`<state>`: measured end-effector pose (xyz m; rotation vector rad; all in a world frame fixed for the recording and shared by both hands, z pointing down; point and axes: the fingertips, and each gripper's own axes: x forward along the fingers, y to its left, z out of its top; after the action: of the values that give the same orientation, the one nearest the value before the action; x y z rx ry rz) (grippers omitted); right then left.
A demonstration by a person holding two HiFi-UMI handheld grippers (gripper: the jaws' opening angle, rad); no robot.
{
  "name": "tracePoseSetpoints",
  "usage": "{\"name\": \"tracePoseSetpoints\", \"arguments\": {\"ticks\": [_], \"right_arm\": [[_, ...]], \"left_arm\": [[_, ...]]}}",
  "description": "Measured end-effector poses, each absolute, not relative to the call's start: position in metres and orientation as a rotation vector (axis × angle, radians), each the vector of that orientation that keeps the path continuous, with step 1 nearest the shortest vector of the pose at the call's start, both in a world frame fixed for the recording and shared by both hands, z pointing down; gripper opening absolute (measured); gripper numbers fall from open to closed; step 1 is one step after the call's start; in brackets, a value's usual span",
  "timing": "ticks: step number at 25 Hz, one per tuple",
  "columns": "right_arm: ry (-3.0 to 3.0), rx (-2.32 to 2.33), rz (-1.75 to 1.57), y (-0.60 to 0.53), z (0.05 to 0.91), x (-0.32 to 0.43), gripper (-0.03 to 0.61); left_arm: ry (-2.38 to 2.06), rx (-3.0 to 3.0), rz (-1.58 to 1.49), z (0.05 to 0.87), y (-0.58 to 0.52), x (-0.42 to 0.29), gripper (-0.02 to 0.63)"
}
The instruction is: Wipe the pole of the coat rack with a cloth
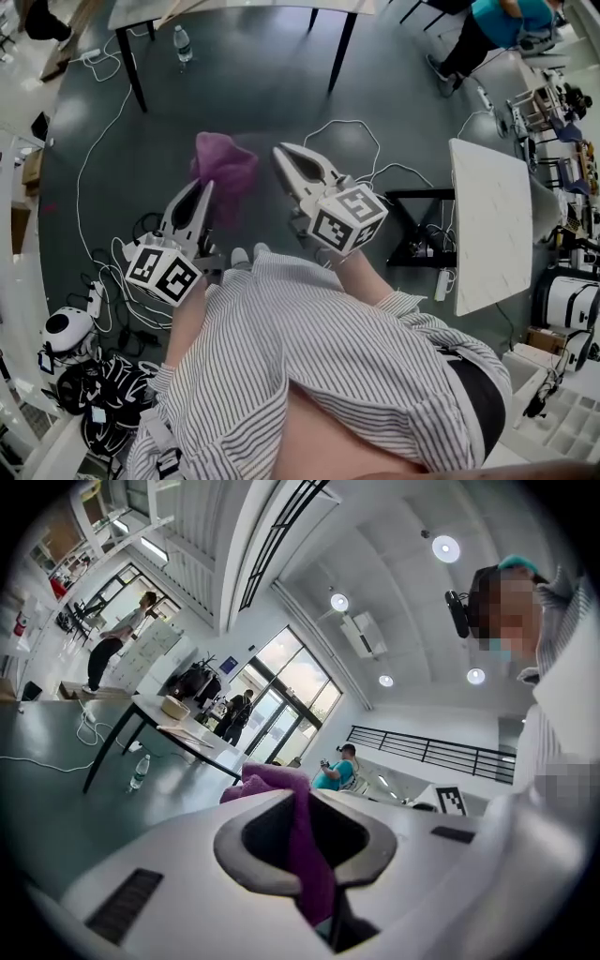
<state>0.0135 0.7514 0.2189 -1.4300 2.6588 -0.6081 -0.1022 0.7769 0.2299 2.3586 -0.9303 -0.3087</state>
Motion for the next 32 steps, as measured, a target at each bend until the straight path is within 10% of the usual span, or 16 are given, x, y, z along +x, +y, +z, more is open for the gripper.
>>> {"name": "tracePoseSetpoints", "arguments": {"ticks": [32], "right_arm": [[2.627, -1.411, -0.738, 0.518, 0.249, 0.011, 0.014]], "left_arm": [[-0.906, 2.328, -0.273, 0.256, 0.540, -0.109, 0.049]]}}
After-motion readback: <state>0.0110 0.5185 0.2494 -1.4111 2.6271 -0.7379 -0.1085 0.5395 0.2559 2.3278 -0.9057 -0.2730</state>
